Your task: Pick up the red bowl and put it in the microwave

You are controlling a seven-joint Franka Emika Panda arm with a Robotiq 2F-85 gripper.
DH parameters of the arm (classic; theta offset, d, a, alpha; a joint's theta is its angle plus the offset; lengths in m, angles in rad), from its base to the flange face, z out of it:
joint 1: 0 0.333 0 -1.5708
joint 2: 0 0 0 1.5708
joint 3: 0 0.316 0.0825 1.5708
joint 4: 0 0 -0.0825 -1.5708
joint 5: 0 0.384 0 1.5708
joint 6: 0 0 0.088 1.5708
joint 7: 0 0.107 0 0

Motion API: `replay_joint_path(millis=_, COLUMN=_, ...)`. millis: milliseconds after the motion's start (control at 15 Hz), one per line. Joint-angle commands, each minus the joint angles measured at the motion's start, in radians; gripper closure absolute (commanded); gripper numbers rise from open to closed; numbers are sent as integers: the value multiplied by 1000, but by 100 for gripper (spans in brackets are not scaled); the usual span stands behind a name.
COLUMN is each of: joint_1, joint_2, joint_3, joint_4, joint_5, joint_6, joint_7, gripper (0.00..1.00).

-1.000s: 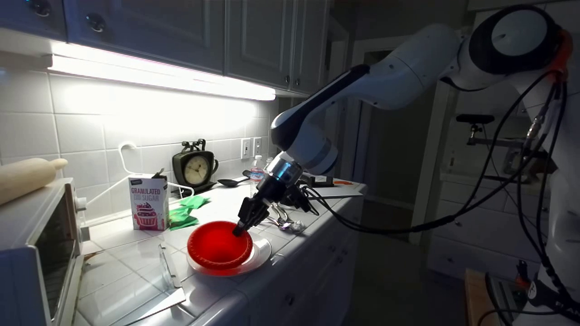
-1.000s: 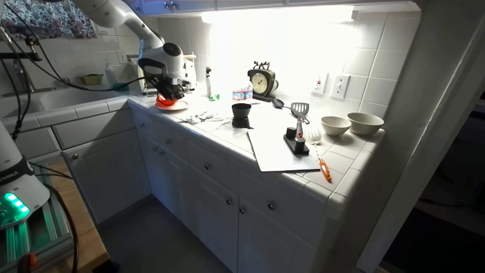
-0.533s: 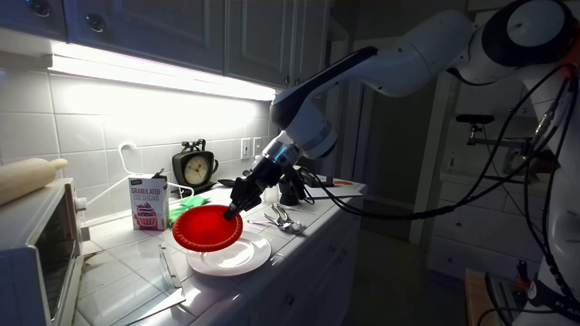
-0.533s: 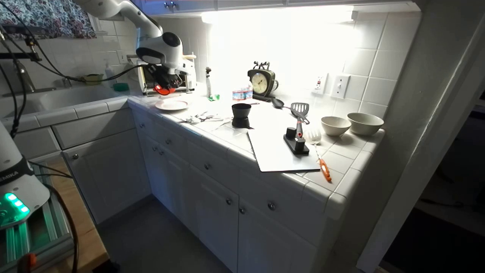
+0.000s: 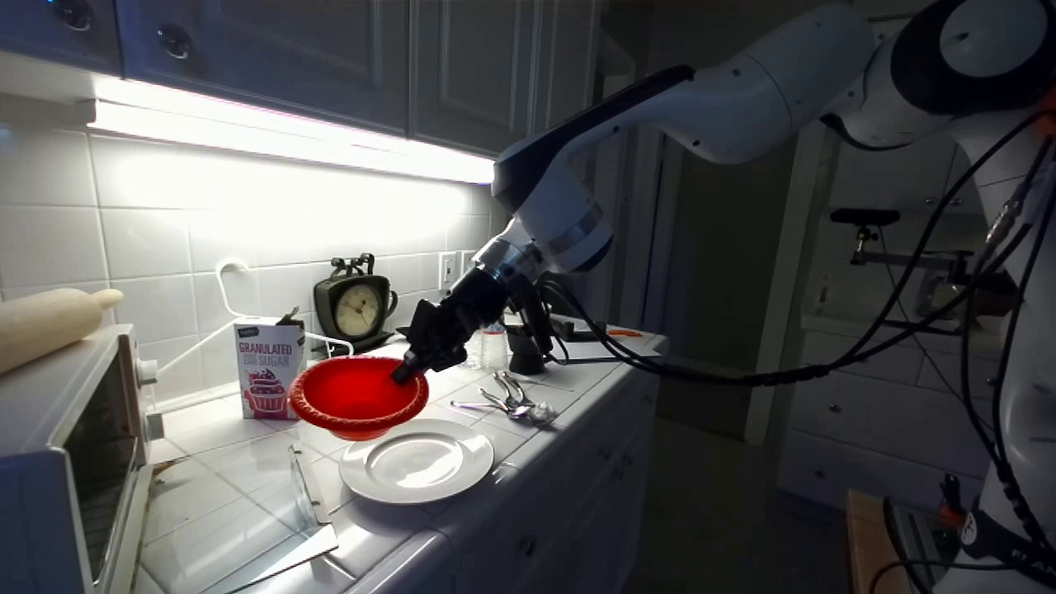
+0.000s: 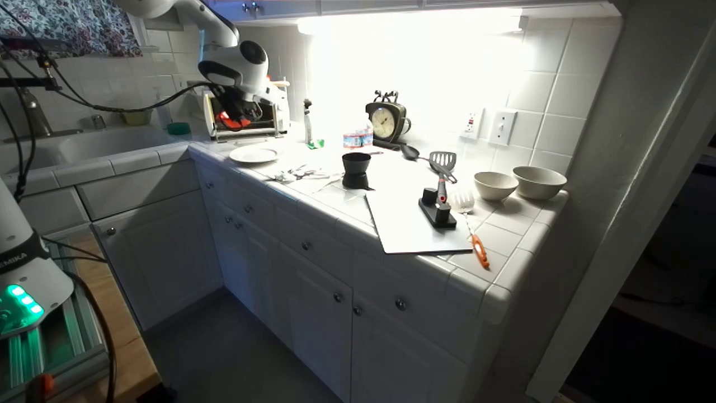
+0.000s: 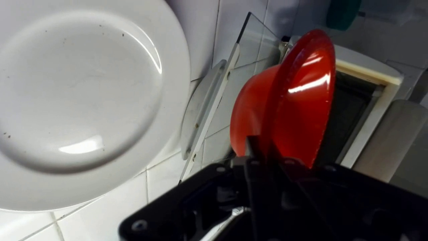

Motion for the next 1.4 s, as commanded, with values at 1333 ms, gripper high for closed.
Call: replay_joint_path(millis=1333, joint_1=142, joint_2=163, joint_3=37, joint_4=179, joint_5=22, joint_6=244, joint_7=96, gripper=99)
